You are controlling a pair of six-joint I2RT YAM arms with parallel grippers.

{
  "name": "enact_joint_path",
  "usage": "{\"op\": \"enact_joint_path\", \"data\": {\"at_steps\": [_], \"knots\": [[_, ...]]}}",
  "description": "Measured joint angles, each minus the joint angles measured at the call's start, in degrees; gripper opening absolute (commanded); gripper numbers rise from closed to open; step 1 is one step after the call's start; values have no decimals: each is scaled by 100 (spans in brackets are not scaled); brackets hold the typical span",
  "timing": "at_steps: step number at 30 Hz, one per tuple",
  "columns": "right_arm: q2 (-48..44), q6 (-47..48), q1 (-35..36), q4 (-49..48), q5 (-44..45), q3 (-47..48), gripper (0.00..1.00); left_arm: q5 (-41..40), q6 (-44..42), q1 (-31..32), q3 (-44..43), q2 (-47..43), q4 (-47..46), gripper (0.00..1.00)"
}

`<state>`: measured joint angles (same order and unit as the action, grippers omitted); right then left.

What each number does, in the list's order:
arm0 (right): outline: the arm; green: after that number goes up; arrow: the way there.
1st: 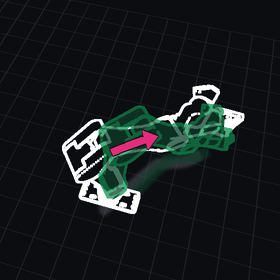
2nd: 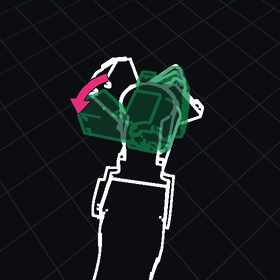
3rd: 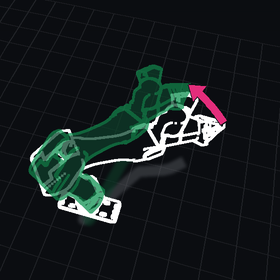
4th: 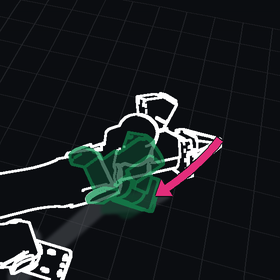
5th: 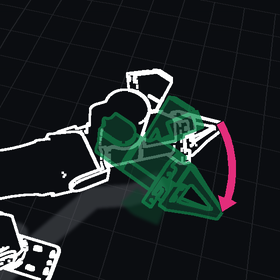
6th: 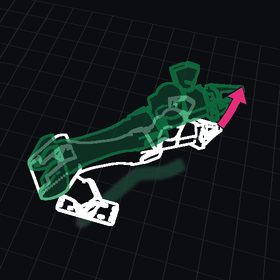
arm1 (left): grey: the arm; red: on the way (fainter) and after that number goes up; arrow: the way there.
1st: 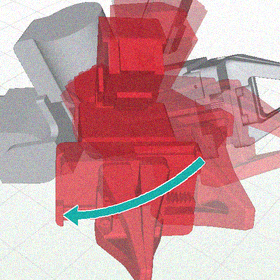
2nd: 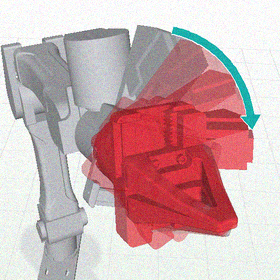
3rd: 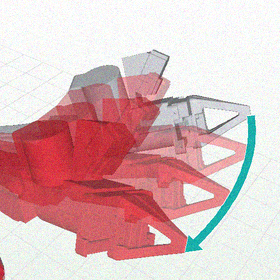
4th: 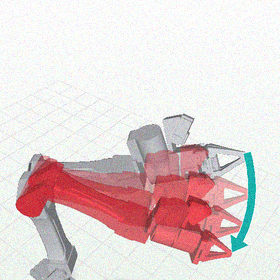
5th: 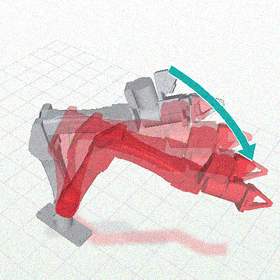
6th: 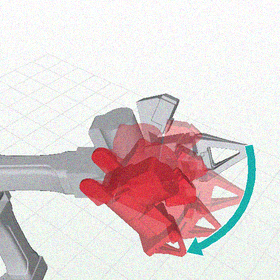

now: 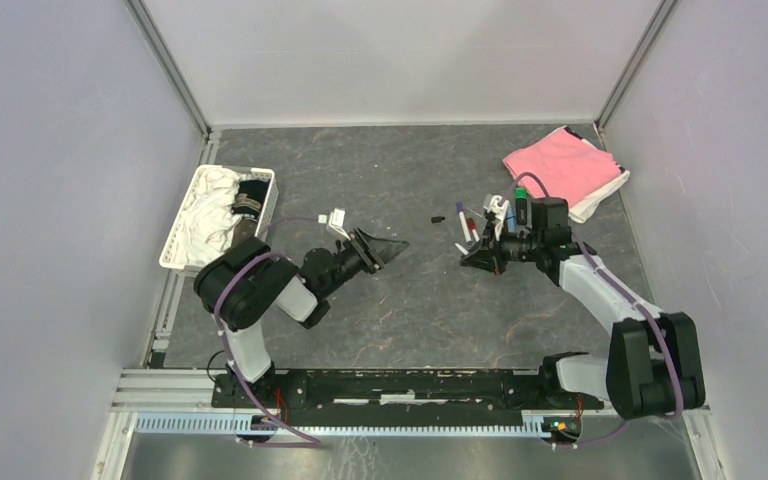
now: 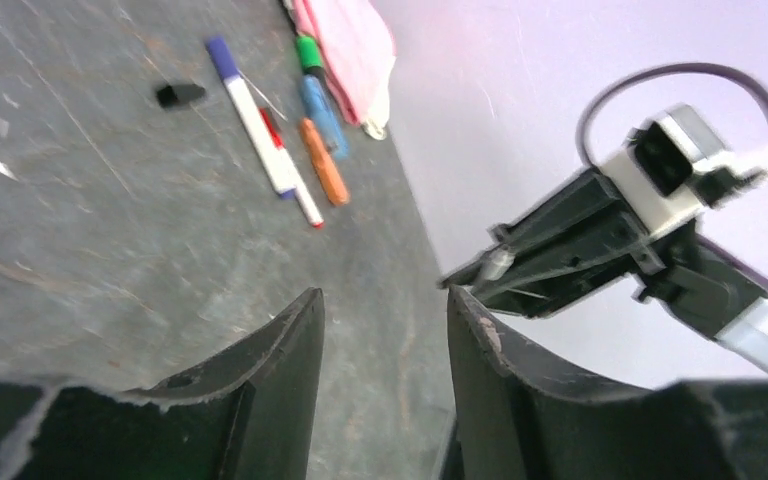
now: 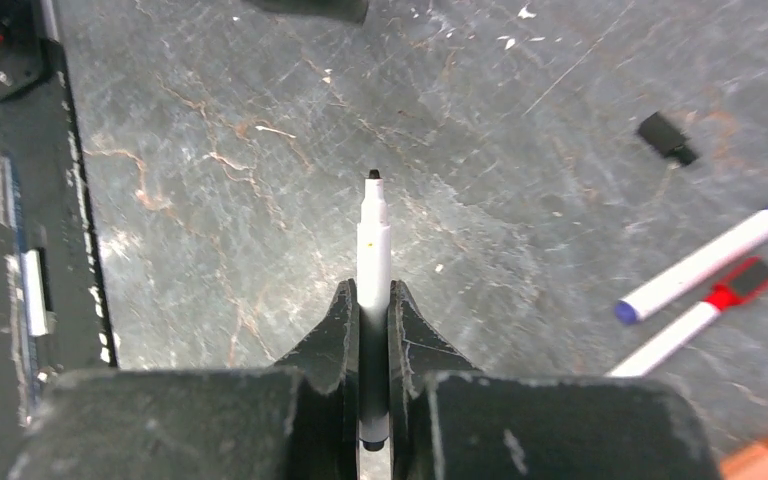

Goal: Insert the pens into the pen caps
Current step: Pick up the pen from the center of the board, then move the pen cap.

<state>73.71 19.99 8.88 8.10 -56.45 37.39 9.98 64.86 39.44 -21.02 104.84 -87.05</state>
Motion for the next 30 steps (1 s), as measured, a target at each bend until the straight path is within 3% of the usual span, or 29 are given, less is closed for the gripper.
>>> {"op": "enact_joint_path", "data": {"at_steps": [4,6,10,14,18,24,30], "knots": [[-490,684,-289,387,-7,17,0,710,-723,-507,-433,-350,1097,59],[-599,922,-431,544,-7,37,0,951,-1449,-514,-1080,-599,2367,63],[-654,1292,-717,822,-59,94,0,1104,-3364,-409,-3204,-686,5353,68],[-656,1464,-979,1010,-186,131,0,1287,-5136,-387,-5665,85,7855,72],[-656,1530,-1244,1139,-328,192,0,1215,-6496,-350,-7066,1132,9591,72],[-649,1578,-1471,1270,-544,205,0,1054,-8028,-282,-7510,1893,11095,70],[-599,1600,-1502,1366,-669,240,0,1032,-9180,-186,-8013,2238,11626,67]]}}
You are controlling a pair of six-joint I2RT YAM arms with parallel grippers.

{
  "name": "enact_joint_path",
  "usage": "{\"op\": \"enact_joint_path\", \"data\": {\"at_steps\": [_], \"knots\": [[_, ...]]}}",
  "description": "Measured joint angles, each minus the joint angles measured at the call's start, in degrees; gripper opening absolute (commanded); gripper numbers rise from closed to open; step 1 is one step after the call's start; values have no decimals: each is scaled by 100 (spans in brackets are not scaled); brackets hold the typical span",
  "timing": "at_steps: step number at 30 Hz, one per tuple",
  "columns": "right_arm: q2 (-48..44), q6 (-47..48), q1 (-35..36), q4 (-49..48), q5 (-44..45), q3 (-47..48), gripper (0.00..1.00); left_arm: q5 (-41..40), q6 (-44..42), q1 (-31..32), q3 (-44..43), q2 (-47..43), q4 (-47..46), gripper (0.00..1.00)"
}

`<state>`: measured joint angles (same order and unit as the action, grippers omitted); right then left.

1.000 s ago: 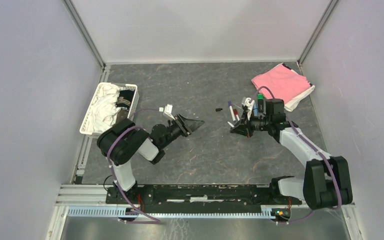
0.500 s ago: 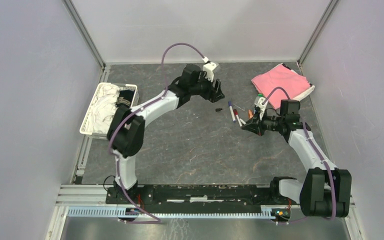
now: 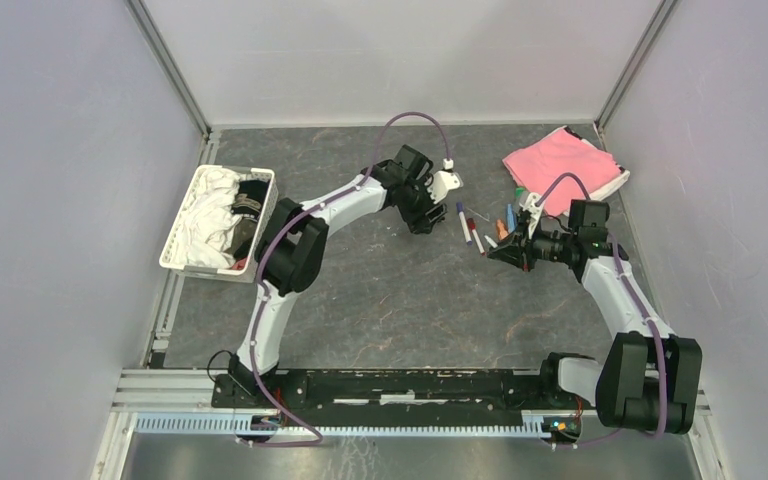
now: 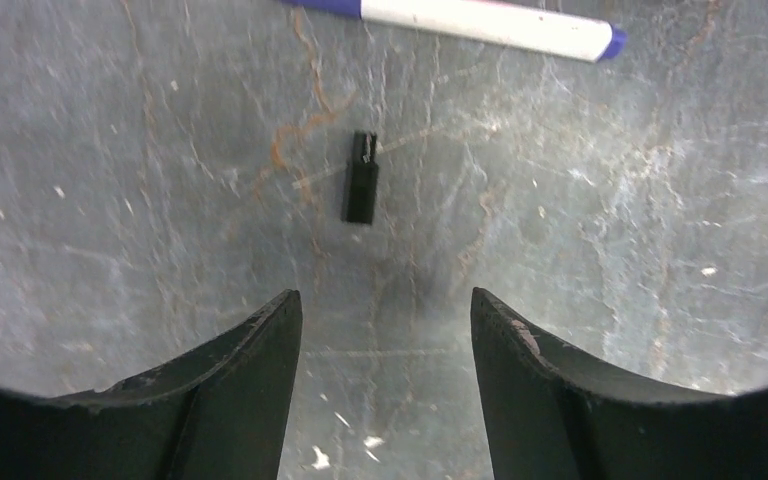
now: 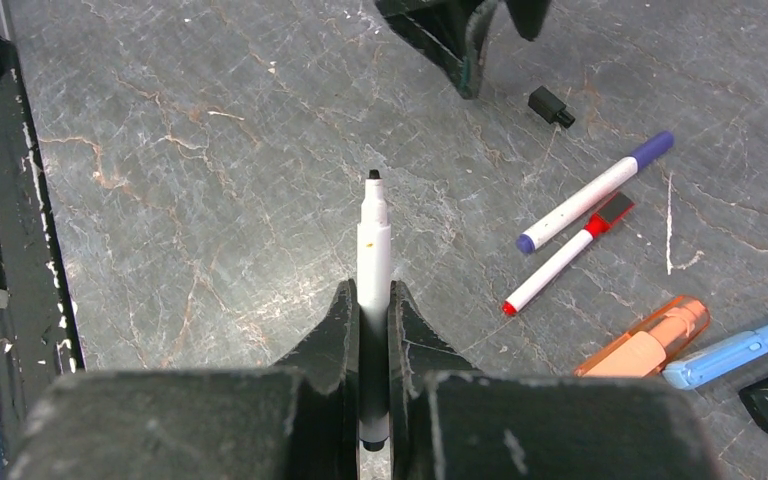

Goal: Insert the pens into the pen caps
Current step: Move the pen cap.

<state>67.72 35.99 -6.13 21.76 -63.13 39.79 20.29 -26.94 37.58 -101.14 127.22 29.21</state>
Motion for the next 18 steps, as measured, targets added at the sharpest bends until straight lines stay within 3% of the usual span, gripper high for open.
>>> {"op": "enact_joint_path", "data": {"at_steps": [10,14,18], "knots": [[63,17,-39,22,-114,20,0,-74,-483,44,-1139,916,280,60],[63,31,-42,22,-138,20,0,-68,-514,46,-1333,1045,354,51],[63,33,-48,22,-157,20,0,-52,-529,66,-1434,1119,356,35]]}}
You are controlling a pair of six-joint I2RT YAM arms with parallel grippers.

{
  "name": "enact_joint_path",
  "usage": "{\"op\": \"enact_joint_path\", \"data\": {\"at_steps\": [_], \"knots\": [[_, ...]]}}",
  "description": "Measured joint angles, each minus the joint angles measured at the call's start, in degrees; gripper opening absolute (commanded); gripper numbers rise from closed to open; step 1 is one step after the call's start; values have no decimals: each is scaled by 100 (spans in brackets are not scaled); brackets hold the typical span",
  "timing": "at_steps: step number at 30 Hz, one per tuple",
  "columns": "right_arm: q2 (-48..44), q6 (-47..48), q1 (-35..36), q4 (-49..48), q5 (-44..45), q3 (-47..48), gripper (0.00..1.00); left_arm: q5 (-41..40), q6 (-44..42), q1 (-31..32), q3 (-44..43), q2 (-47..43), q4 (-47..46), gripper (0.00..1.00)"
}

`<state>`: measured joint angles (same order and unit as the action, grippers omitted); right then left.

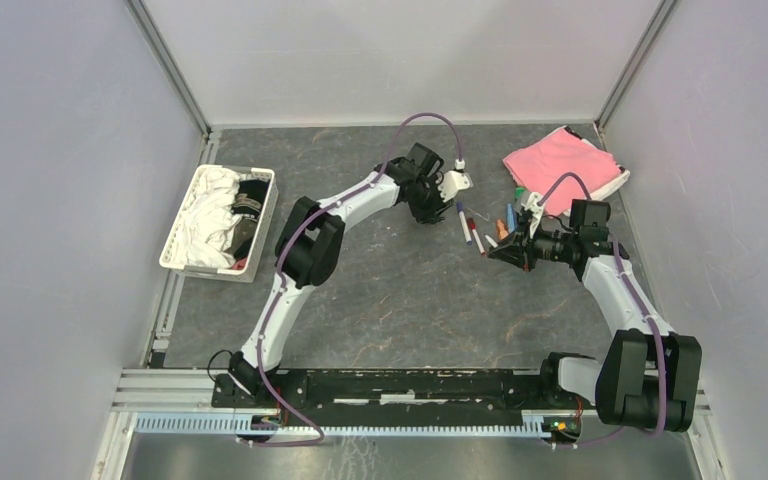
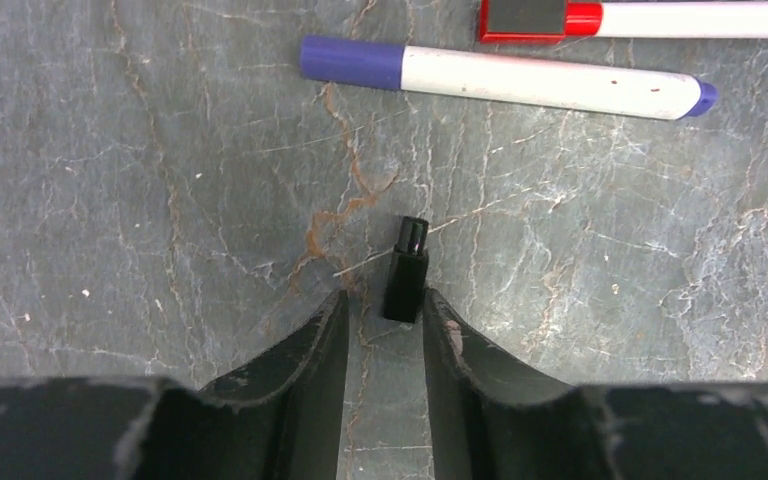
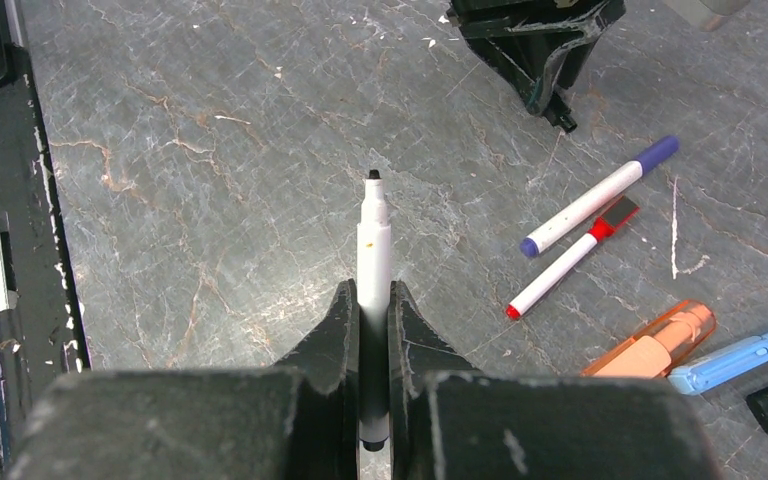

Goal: Insert the pens into the pen caps
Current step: Move the pen cap.

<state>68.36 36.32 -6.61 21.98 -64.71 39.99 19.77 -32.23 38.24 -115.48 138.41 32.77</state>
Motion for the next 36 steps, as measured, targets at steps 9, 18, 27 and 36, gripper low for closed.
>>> {"op": "enact_joint_path", "data": {"at_steps": [9,18,27,36], "knots": [[0,2,-28,2,-76,2,0,-22,-57,179,-4,9,0,26],[2,42,-96,90,-149,9,0,-127,-634,374,1725,-1056,-243,10],[7,109,-103,212,-337,55,0,-501,-671,892,4669,-3222,-68,14],[11,162,-103,310,-409,107,0,-1279,-461,1287,5619,-3963,-304,52]]}}
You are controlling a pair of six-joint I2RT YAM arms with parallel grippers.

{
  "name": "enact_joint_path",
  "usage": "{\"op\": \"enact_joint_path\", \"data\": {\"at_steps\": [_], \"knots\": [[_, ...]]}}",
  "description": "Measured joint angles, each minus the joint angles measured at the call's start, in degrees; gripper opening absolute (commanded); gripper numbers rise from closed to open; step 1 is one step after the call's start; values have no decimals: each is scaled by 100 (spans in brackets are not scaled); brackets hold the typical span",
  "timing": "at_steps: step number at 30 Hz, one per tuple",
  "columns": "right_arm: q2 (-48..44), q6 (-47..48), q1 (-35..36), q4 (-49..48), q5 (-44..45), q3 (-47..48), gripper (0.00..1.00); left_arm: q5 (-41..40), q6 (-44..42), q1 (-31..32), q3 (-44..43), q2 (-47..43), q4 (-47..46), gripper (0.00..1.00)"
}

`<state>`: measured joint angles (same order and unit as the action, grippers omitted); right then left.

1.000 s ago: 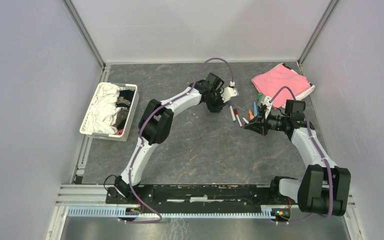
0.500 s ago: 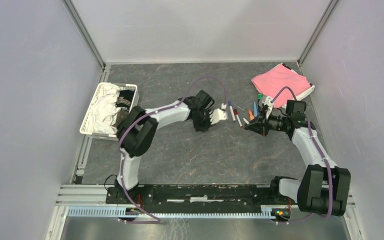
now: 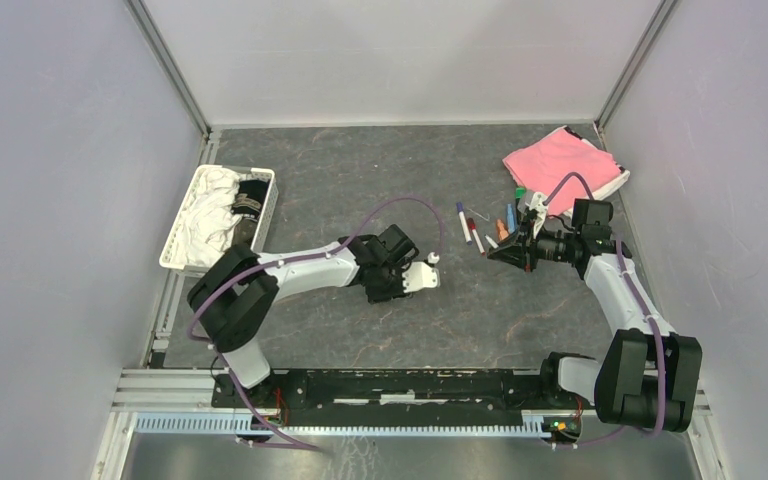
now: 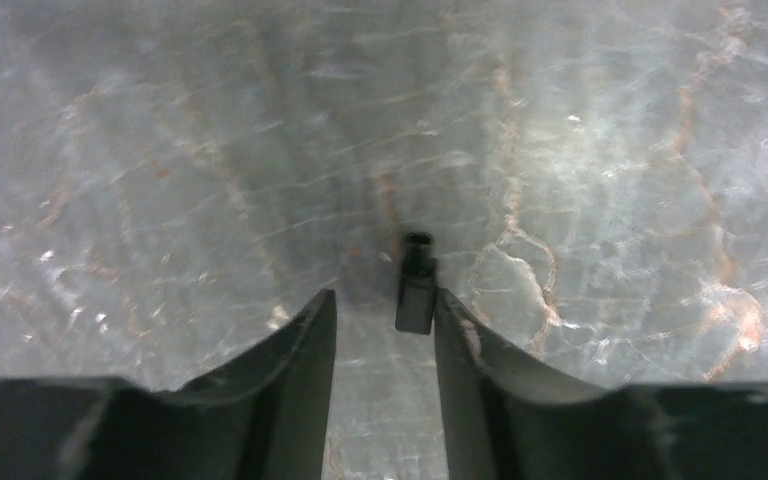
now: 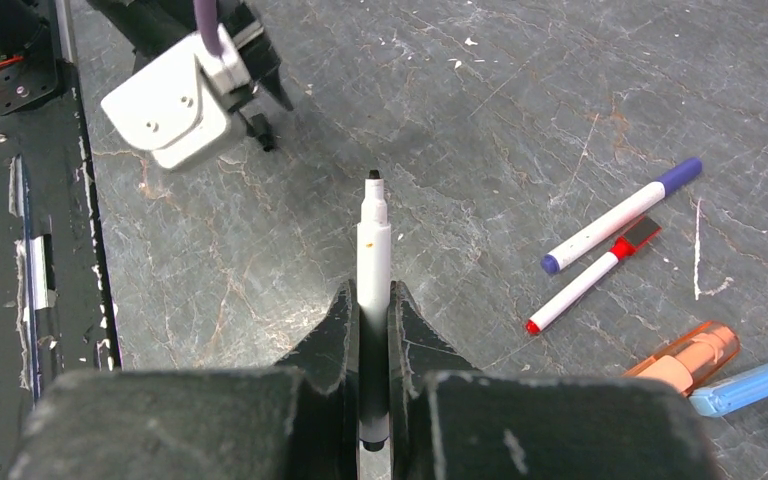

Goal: Insert the pens into the pen caps
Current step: Move the pen cap.

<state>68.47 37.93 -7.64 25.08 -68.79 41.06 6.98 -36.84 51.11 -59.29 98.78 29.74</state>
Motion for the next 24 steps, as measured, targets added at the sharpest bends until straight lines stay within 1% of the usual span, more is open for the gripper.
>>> {"op": "enact_joint_path", "data": {"at_steps": [3,9,12,13,14,15,16,19,21,22,24], "knots": [[0,15,-4,31,-15,2,0,-299,251,-85,55,-181,-251,56],[0,76,-37,50,-24,7,0,-527,791,-153,55,-1021,-778,56],[0,98,-42,72,-26,9,0,-540,1296,-151,234,-1740,-1196,52],[0,101,-42,81,-26,9,0,-538,1580,-153,426,-2129,-1419,49],[0,101,-42,83,-26,9,0,-542,1832,-153,586,-2450,-1576,42],[0,103,-42,87,-28,9,0,-546,2170,-153,791,-2852,-1775,35],[0,103,-42,94,-28,9,0,-551,2496,-153,973,-3169,-1956,34],[0,105,-42,101,-31,9,0,-796,3877,-153,1606,-4170,-2509,33],[2,103,-42,111,-35,9,0,-1211,5101,-149,1923,-4634,-2555,50],[2,103,-42,116,-39,9,0,-1440,5628,-149,2011,-4756,-2494,52],[15,103,-42,116,-55,9,0,-1919,6905,-153,2146,-4935,-2197,52]]}}
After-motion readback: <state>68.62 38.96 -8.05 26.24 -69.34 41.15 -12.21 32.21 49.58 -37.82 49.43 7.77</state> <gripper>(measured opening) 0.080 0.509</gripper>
